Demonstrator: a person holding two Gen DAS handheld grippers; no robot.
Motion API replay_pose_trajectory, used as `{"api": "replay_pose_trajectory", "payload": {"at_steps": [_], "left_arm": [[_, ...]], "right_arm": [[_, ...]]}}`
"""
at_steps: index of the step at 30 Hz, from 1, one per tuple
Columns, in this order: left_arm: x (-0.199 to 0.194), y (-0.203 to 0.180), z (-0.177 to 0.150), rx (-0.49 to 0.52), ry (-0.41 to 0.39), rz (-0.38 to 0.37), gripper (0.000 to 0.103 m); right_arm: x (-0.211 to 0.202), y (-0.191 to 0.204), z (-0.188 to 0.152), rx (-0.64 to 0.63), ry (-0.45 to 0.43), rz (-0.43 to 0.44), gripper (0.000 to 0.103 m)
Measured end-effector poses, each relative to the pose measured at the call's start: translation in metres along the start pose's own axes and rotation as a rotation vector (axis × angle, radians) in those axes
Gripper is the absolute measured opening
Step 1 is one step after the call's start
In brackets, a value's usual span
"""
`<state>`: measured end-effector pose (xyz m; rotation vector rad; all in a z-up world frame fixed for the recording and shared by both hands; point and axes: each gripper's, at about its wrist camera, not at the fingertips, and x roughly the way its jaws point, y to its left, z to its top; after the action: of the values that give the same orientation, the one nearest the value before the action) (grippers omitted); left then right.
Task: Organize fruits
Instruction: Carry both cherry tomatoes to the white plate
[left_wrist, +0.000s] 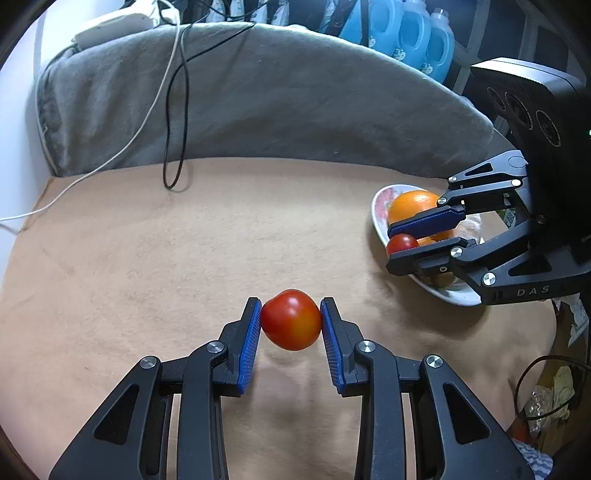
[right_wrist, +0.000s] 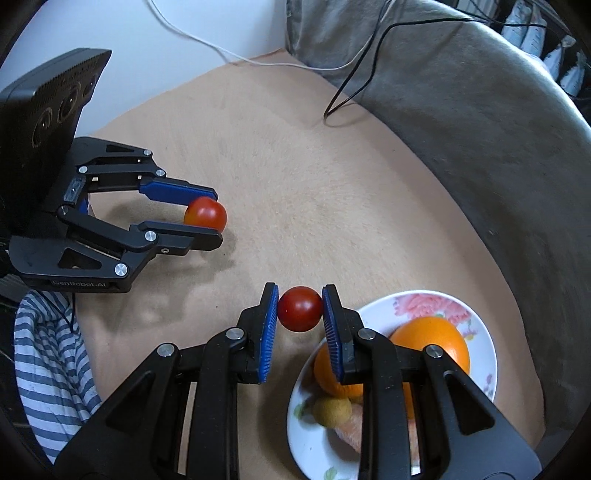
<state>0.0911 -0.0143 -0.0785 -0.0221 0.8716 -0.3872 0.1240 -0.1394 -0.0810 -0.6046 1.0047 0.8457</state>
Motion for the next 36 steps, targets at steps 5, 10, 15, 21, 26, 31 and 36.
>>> {"api": "replay_pose_trajectory", "payload": {"at_steps": [5, 10, 15, 21, 26, 31, 36], "left_arm": [[-0.007, -0.011, 0.001, 0.012, -0.016, -0.014, 0.031], [-0.008, -0.025, 0.004, 0.023, -0.026, -0.038, 0.031], [-0.009, -0.041, 0.007, 0.044, -0.035, -0.064, 0.031], [-0.005, -0.063, 0.01, 0.077, -0.035, -0.093, 0.031], [-0.002, -0.081, 0.014, 0.107, -0.039, -0.122, 0.031], [0.003, -0.102, 0.018, 0.134, -0.039, -0.148, 0.031], [0.009, -0.12, 0.018, 0.164, -0.029, -0.169, 0.031]], "right_arm": [[-0.015, -0.006, -0.01, 0.037, -0.035, -0.001, 0.025], [-0.031, -0.014, -0.021, 0.082, -0.075, -0.005, 0.025], [-0.045, -0.027, -0.035, 0.138, -0.114, -0.013, 0.025], [-0.061, -0.046, -0.055, 0.22, -0.154, -0.022, 0.025], [-0.07, -0.061, -0.07, 0.289, -0.18, -0.028, 0.025], [-0.077, -0.075, -0.082, 0.347, -0.203, -0.039, 0.025], [-0.077, -0.096, -0.096, 0.439, -0.205, -0.05, 0.025]]}}
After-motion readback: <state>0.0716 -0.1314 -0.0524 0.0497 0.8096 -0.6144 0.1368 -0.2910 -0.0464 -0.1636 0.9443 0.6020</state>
